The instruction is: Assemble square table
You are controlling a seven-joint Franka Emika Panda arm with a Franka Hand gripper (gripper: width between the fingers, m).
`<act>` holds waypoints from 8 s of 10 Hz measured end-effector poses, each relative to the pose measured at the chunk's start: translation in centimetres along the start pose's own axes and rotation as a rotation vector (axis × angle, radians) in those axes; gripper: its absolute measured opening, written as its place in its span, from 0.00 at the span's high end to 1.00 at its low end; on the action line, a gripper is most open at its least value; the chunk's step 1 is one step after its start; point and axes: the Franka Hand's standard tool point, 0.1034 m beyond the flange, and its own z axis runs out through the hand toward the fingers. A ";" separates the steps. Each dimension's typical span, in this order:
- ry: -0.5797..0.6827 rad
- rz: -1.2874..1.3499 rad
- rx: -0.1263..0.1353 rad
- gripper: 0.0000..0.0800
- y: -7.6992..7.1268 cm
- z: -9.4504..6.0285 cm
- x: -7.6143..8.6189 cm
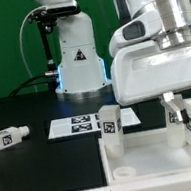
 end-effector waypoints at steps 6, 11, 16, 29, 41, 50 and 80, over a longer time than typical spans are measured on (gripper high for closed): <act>0.037 -0.003 -0.010 0.64 -0.2 0.9 -0.3; 0.006 0.005 0.001 0.23 -0.1 0.6 0.6; -0.288 0.044 0.071 0.19 -0.9 0.9 1.0; -0.293 0.908 -0.099 0.64 0.1 1.2 0.9; -0.326 0.642 -0.037 0.19 0.8 1.1 1.0; -0.370 0.456 -0.044 0.65 0.3 1.2 1.1; -0.302 1.544 -0.284 0.64 1.4 1.6 0.9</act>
Offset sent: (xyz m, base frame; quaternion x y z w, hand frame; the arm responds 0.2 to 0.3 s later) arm 0.0000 0.0037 -0.0099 0.0012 0.0038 0.0038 1.0000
